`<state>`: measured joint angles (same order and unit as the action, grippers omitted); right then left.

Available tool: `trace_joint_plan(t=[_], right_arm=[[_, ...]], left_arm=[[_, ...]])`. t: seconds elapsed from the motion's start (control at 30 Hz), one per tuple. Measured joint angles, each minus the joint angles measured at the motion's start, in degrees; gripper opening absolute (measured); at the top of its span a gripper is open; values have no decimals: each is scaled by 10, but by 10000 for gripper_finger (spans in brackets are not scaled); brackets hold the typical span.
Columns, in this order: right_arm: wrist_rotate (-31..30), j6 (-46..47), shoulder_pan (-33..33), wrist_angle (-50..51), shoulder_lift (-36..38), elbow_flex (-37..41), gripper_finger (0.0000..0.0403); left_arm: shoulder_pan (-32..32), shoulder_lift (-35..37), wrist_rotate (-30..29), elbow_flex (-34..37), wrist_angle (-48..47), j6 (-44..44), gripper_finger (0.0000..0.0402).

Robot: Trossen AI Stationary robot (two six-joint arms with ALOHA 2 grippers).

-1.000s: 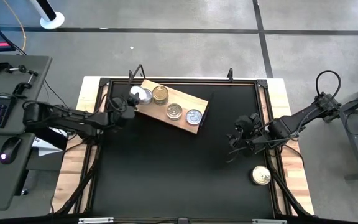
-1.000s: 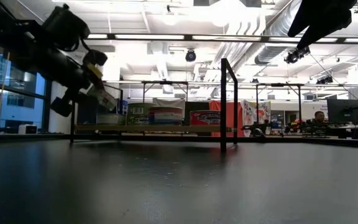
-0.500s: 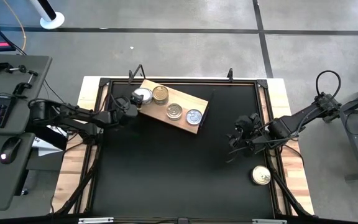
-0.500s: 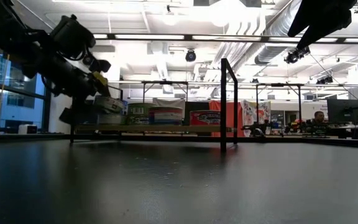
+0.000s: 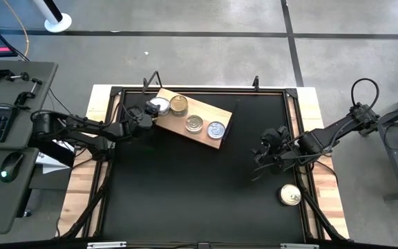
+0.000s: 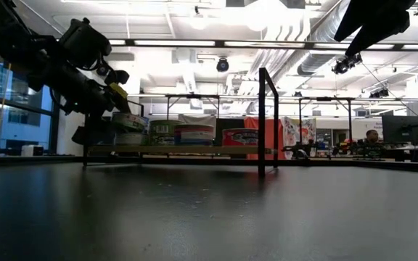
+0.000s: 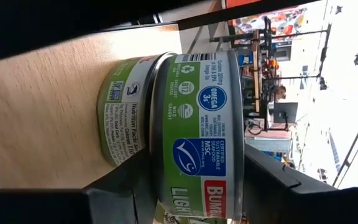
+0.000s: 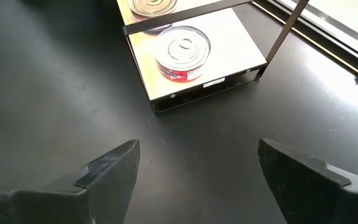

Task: Stack canned seafood by type on shelf
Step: Stack the green tuna can on top of the other green tuna can on the shelf

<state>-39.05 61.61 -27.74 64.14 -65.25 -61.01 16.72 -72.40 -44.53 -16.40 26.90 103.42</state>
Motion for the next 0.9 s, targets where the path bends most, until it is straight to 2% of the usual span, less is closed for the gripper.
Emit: trace_joint_plan(t=[0.27,0.4,0.47,0.9], right_arm=[[-2,-1,0,0,0,0,319],[-2,-1,0,0,0,0,319],[-2,-1,0,0,0,0,319],[-15,-1,0,-2,0,0,319]], left_arm=[[5,0,17,0,5,1,205],[2,0,22,0,20,-48,221],[-2,0,24,0,24,-69,222],[2,0,26,0,29,-74,229]])
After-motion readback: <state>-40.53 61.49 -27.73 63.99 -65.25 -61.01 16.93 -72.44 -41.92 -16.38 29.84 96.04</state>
